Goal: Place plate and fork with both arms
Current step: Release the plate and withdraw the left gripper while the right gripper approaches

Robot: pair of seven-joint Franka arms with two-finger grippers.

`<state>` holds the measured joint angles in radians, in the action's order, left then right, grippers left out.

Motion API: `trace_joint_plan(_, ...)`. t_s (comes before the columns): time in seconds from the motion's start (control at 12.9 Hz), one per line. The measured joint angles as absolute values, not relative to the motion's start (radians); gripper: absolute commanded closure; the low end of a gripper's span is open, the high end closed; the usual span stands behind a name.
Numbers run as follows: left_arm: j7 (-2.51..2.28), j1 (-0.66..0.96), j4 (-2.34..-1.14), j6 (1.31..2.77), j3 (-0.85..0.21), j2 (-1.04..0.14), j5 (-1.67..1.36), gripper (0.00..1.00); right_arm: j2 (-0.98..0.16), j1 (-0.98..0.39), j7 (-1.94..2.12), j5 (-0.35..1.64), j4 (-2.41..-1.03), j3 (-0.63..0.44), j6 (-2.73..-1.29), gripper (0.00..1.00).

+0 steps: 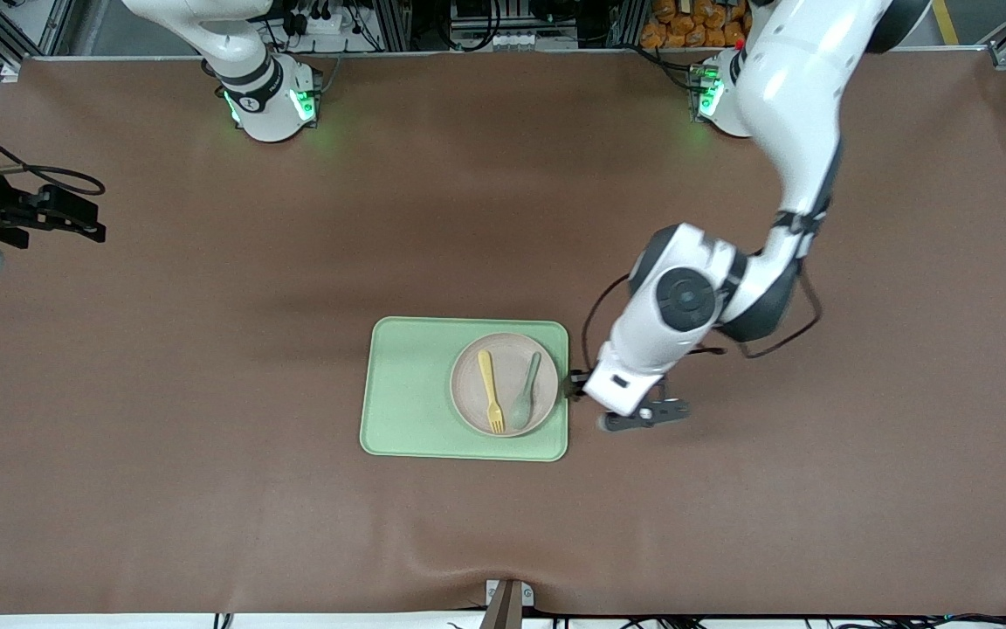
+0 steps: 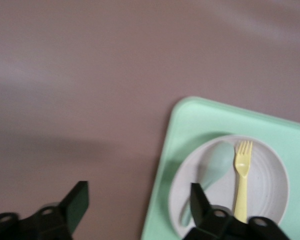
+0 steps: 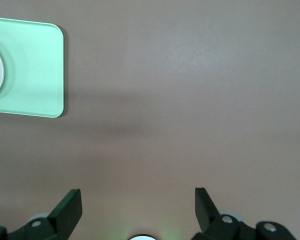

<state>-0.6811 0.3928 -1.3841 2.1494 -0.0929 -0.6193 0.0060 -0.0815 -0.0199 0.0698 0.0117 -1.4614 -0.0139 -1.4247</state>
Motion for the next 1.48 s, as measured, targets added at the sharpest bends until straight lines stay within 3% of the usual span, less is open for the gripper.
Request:
trace_joint_plan(0.39,-0.621,0.195,-1.386,1.821,-0.077,-0.315,0.091,0.00,-0.093,-0.048,0.070,0.013,-1.465,-0.014,-1.434,0.00)
trace_joint_plan(0.78,-0.492,0.133,-1.397,1.600,-0.078,-0.176,0.091,0.00,-0.165,-0.137,0.069,0.015,-1.470,-0.011,-1.491,0.00)
trace_joint_plan(0.93,-0.395,0.087,-1.407,1.559,-0.080,-0.137,0.091,0.00,-0.229,-0.198,0.069,0.033,-1.475,-0.009,-1.523,0.00)
trace_joint_plan(1.48,-0.297,-0.012,-1.483,1.550,-0.110,-0.084,0.067,0.00,-0.488,-0.414,-0.089,0.141,-1.477,-0.007,-1.866,0.00)
